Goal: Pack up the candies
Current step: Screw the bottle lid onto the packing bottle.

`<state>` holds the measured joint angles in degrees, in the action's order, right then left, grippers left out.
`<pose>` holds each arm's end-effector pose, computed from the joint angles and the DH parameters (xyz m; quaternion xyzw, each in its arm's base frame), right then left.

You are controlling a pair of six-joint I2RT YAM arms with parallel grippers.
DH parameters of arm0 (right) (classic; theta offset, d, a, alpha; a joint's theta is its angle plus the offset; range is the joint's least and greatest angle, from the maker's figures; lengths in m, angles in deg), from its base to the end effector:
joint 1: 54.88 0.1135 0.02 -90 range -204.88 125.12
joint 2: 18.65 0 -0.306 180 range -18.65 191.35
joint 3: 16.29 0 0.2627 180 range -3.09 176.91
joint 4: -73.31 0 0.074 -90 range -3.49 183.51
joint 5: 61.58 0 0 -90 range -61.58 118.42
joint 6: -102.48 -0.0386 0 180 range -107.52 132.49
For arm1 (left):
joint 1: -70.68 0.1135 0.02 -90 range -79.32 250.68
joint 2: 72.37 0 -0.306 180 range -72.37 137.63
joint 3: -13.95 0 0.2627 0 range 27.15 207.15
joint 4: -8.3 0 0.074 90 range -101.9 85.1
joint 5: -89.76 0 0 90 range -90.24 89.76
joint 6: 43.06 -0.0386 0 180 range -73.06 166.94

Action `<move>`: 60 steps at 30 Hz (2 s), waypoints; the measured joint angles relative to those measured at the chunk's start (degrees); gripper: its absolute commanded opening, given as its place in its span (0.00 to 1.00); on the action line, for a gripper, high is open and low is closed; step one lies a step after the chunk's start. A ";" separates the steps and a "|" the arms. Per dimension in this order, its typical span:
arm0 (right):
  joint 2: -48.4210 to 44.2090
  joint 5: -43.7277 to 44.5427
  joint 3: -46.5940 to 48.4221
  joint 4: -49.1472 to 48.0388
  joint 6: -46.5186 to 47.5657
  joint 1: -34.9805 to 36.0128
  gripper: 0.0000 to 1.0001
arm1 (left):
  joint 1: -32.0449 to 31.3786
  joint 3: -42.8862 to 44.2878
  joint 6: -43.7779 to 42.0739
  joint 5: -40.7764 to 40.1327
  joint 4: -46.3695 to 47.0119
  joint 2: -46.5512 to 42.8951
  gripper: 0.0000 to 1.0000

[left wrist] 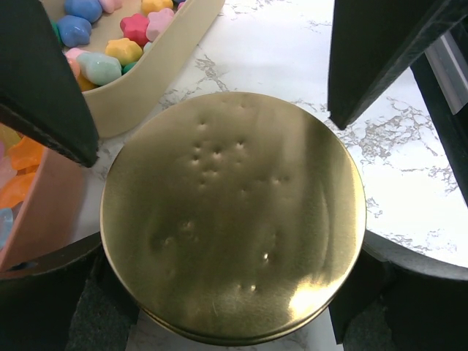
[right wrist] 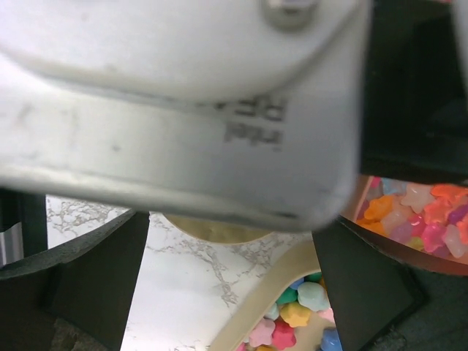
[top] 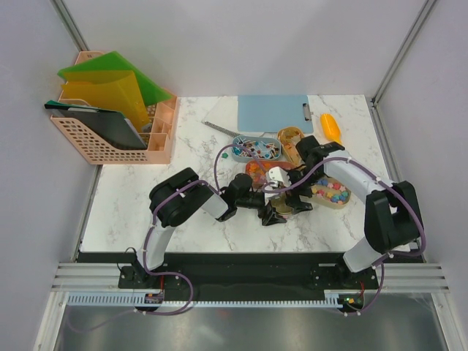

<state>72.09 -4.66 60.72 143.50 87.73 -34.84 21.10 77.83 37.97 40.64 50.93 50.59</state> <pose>0.2656 0.1193 0.2514 -0.7176 0.6338 0.2284 0.1768 0.2534 -0.3365 0.1157 0.5494 0.5525 -0.4570 0.4291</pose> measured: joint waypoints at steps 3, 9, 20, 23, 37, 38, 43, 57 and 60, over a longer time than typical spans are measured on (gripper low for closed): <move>0.55 -0.35 0.33 2.45 1.09 0.11 0.98 | 0.00 0.00 0.00 -0.02 -0.02 0.00 0.02; -0.90 0.13 -0.83 2.67 1.55 0.09 0.98 | 0.00 0.00 -0.04 0.00 -0.04 0.02 0.02; -10.47 3.69 -9.49 -0.02 -3.04 1.36 0.98 | -0.37 0.00 -0.09 2.75 -0.02 0.20 0.02; -12.17 4.72 -10.95 -1.14 -5.20 2.05 0.98 | -0.37 0.00 -0.11 2.89 0.00 0.22 0.02; -17.22 2.38 -14.43 5.42 -13.77 4.87 0.98 | -0.20 0.87 0.31 2.03 0.24 0.90 0.02; -17.38 2.36 -14.40 5.66 -14.05 4.87 0.98 | -0.22 0.87 0.35 1.99 0.24 0.90 0.02; -19.04 2.49 -13.60 5.99 -15.91 3.10 0.98 | -0.22 0.87 0.35 1.81 0.24 0.90 0.02; -4.48 0.11 -2.49 -3.67 -7.21 -1.53 0.98 | -0.26 0.61 -1.60 -0.57 2.95 1.99 0.02; -1.01 -0.20 -0.02 -2.93 -3.17 -1.53 0.98 | -0.26 0.55 -1.97 -1.55 3.23 2.03 0.02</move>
<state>71.08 -4.86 60.70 140.57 84.56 -36.37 20.84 78.37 36.00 39.09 54.16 52.62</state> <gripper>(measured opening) 0.982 0.894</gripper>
